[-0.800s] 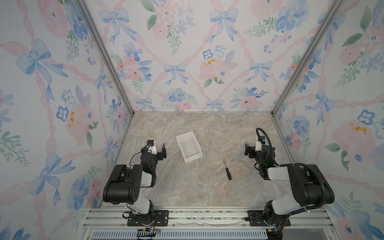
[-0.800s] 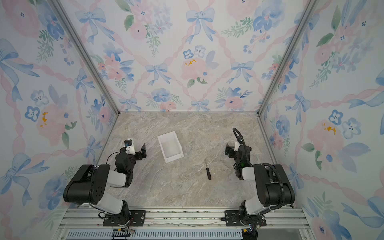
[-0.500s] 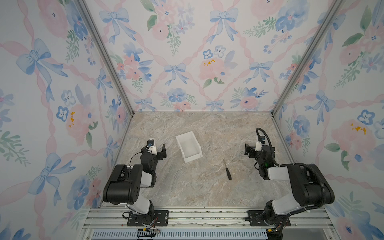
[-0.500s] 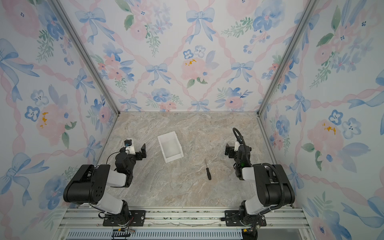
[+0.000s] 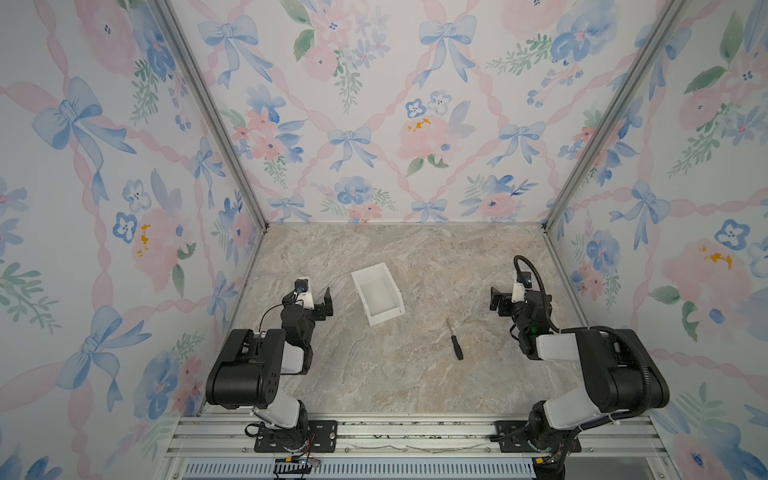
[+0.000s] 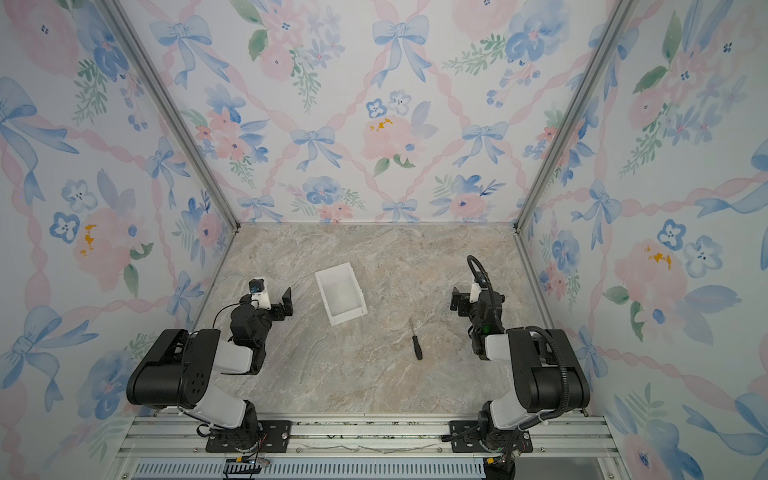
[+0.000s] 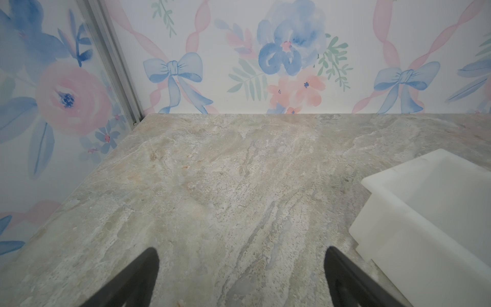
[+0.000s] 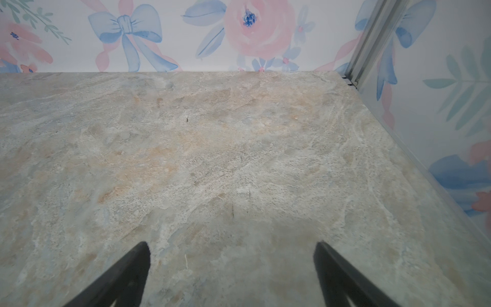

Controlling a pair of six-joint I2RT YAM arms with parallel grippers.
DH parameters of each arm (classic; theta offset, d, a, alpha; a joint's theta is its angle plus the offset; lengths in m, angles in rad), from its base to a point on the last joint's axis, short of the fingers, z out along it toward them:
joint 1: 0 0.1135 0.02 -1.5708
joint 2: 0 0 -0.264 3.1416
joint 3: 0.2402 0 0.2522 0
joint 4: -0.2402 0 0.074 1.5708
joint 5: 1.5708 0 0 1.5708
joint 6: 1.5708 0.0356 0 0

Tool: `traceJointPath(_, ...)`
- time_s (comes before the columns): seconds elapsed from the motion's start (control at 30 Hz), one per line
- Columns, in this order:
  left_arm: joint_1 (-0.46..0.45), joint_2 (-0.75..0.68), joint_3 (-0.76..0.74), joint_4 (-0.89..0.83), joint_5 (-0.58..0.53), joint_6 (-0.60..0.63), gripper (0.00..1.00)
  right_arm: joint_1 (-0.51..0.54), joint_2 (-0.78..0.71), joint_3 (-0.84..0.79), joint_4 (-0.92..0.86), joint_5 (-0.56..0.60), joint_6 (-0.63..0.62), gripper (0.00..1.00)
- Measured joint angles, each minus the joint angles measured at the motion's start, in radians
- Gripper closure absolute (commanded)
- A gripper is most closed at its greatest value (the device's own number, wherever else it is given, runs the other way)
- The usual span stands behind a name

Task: Put the screwdriver in the bin
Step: 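Reach the right gripper down to the black-handled screwdriver and grasp its handle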

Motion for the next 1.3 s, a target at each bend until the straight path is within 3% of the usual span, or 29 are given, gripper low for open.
traceJointPath(0.07,0.0,-0.02,0.028,-0.074,0.009,0.003,0.02,0.002,-0.025,0.001,-0.037,0.013,0.0,0.05)
traceJointPath(0.17,0.0,-0.097,0.121,-0.262,0.035,0.022,0.02,0.016,-0.155,0.048,-0.23,0.061,0.013,0.06)
traceJointPath(0.3,0.0,-0.214,0.341,-0.602,0.061,0.084,0.02,0.072,-0.316,0.284,-0.601,0.083,0.106,0.19)
traceJointPath(0.47,0.001,-0.327,0.606,-1.054,0.069,0.19,0.02,0.328,-0.408,0.437,-0.92,0.11,0.237,0.24)
traceJointPath(0.57,0.001,-0.415,0.664,-1.259,0.09,0.245,0.02,0.52,-0.41,0.402,-1.073,0.113,0.324,0.32)
traceJointPath(0.67,0.001,-0.517,0.647,-1.41,0.128,0.278,0.02,0.653,-0.376,0.366,-1.202,0.117,0.389,0.34)
traceJointPath(0.8,0.001,-0.614,0.596,-1.551,0.178,0.303,0.02,0.735,-0.348,0.323,-1.292,0.137,0.466,0.38)
traceJointPath(1.3,0.001,-0.678,0.575,-1.74,0.21,0.314,0.02,0.706,-0.203,0.278,-1.292,0.158,0.524,0.47)
